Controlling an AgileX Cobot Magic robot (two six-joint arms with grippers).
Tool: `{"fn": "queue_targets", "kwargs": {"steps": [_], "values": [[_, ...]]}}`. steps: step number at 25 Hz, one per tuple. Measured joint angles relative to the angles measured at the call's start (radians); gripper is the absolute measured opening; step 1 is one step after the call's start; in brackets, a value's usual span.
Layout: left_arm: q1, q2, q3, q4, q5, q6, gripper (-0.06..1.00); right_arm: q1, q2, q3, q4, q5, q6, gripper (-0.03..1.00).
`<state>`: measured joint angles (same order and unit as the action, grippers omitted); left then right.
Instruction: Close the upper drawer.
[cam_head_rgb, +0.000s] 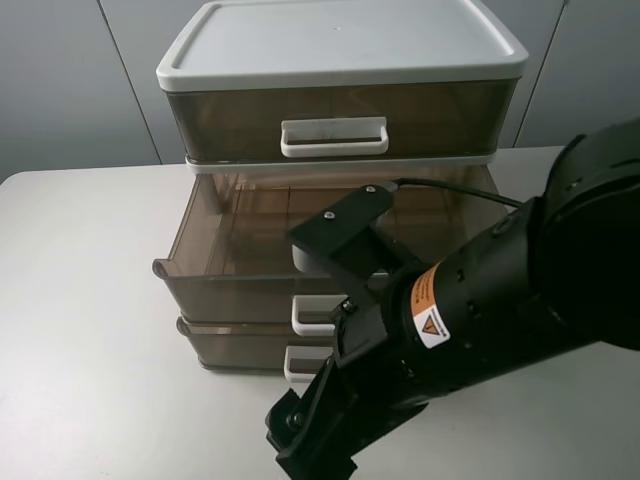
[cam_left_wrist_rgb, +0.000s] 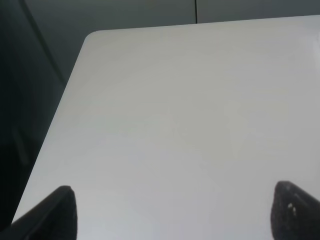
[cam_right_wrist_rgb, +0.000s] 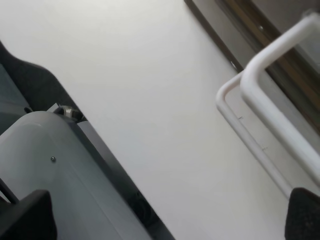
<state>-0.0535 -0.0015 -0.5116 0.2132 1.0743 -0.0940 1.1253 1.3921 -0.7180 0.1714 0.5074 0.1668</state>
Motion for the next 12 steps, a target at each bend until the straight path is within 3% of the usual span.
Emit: {"fn": "queue_targets", "kwargs": {"steps": [12], "values": [[0.0,0.0,0.0,0.0,0.0,0.0,0.74,-0.064,0.0,0.003,-0.06,-0.118,0.028,0.7]]}}
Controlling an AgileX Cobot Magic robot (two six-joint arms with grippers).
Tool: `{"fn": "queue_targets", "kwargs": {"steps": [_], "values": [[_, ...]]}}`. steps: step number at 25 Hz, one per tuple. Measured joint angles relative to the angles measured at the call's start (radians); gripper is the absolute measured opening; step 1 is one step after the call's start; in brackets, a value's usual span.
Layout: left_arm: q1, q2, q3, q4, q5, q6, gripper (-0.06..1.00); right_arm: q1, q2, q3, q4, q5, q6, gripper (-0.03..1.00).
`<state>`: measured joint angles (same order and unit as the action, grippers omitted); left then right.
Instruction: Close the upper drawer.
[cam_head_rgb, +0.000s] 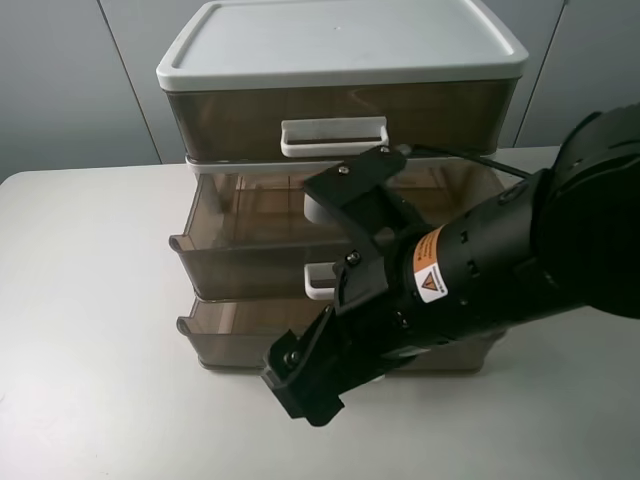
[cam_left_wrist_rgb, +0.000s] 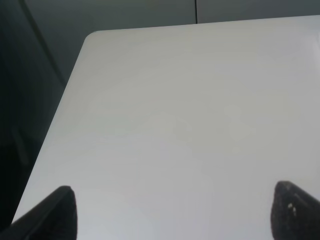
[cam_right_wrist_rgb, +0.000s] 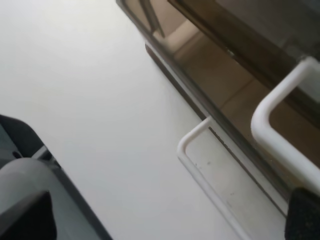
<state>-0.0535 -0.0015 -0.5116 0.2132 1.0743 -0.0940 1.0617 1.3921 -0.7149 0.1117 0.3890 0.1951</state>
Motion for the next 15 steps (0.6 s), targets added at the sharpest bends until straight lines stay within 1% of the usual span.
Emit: {"fn": "queue_targets", "kwargs": {"steps": [2,5,10,15], "values": [[0.0,0.0,0.0,0.0,0.0,0.0,0.74,-0.007,0.0,0.0,-0.02,-0.022,0.023,0.7],[0.0,0.0,0.0,0.0,0.0,0.0,0.74,-0.015,0.0,0.0,-0.023,-0.062,0.045,0.7],[0.0,0.0,0.0,0.0,0.0,0.0,0.74,-0.017,0.01,0.0,-0.031,-0.118,0.056,0.7],[0.0,0.0,0.0,0.0,0.0,0.0,0.74,-0.021,0.032,0.0,-0.03,-0.153,0.066,0.7]]}}
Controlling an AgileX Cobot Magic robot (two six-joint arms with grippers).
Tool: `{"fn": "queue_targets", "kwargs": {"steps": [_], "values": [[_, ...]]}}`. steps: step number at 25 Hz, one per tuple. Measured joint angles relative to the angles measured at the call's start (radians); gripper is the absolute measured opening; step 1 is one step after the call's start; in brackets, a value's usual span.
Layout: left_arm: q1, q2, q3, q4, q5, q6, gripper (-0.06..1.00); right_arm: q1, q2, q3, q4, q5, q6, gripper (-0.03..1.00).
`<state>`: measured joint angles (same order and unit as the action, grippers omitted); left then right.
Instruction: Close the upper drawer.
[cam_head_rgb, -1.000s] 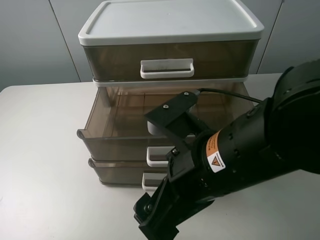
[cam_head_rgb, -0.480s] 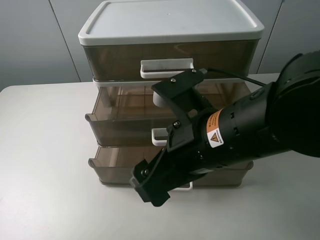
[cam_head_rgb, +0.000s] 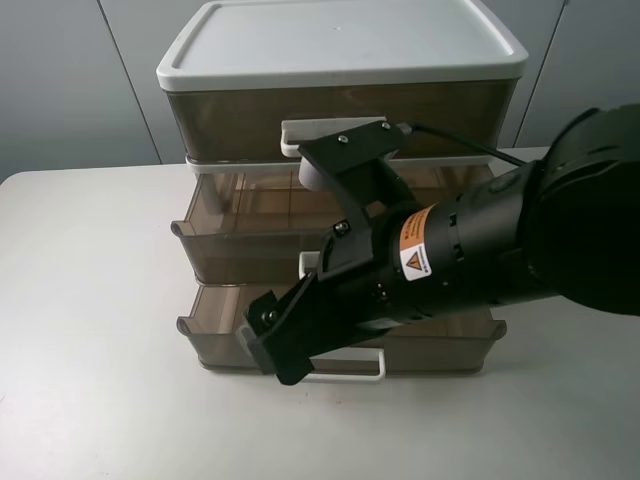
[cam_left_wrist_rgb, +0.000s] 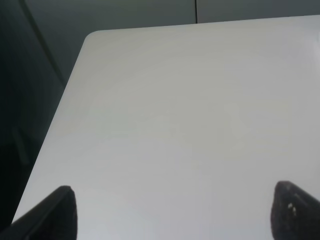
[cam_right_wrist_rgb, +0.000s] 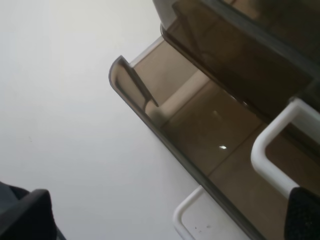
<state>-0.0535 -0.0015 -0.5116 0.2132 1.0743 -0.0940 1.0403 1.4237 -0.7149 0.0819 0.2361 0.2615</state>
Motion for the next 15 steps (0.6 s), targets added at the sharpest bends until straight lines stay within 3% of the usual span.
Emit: {"fn": "queue_targets", "kwargs": {"steps": [5,15], "values": [[0.0,0.0,0.0,0.0,0.0,0.0,0.74,-0.025,0.014,0.0,0.007,-0.027,0.011,0.7],[0.0,0.0,0.0,0.0,0.0,0.0,0.74,-0.115,0.051,0.0,-0.1,-0.042,0.063,0.7]]}}
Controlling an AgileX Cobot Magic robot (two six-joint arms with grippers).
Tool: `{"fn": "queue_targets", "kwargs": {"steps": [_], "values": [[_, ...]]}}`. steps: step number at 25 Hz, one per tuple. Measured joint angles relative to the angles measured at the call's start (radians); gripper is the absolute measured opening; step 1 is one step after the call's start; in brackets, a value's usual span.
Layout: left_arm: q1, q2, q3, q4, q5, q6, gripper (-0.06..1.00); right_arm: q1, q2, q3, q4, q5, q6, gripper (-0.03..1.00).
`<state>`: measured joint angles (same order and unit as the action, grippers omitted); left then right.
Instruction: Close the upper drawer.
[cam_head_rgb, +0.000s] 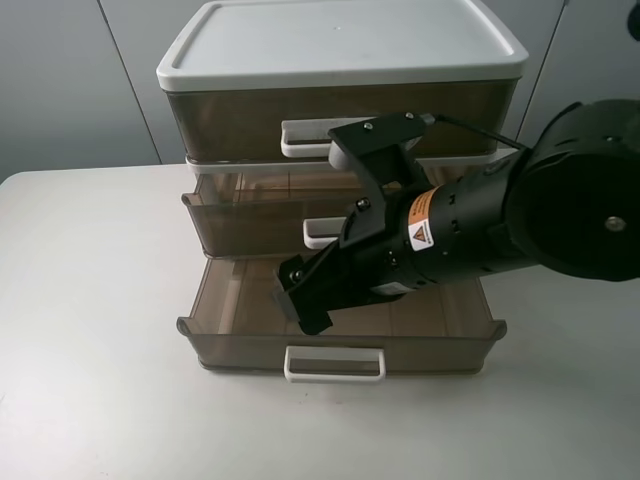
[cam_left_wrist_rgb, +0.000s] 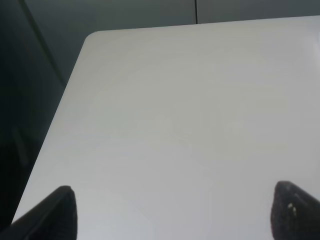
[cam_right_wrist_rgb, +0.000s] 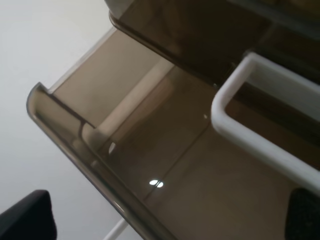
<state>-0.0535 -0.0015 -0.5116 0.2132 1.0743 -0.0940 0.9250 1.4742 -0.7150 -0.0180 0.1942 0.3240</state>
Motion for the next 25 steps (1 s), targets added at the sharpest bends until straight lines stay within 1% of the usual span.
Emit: {"fn": "queue_targets", "kwargs": {"steps": [6,20,22,25], "values": [[0.0,0.0,0.0,0.0,0.0,0.0,0.74,-0.008,0.017,0.001,-0.02,-0.03,0.031,0.7],[0.0,0.0,0.0,0.0,0.0,0.0,0.74,-0.008,0.017,-0.006,-0.02,-0.064,0.043,0.7],[0.0,0.0,0.0,0.0,0.0,0.0,0.74,-0.008,0.017,-0.006,-0.023,-0.086,0.041,0.7],[0.0,0.0,0.0,0.0,0.0,0.0,0.74,-0.008,0.017,-0.01,-0.023,-0.151,0.039,0.7]]}}
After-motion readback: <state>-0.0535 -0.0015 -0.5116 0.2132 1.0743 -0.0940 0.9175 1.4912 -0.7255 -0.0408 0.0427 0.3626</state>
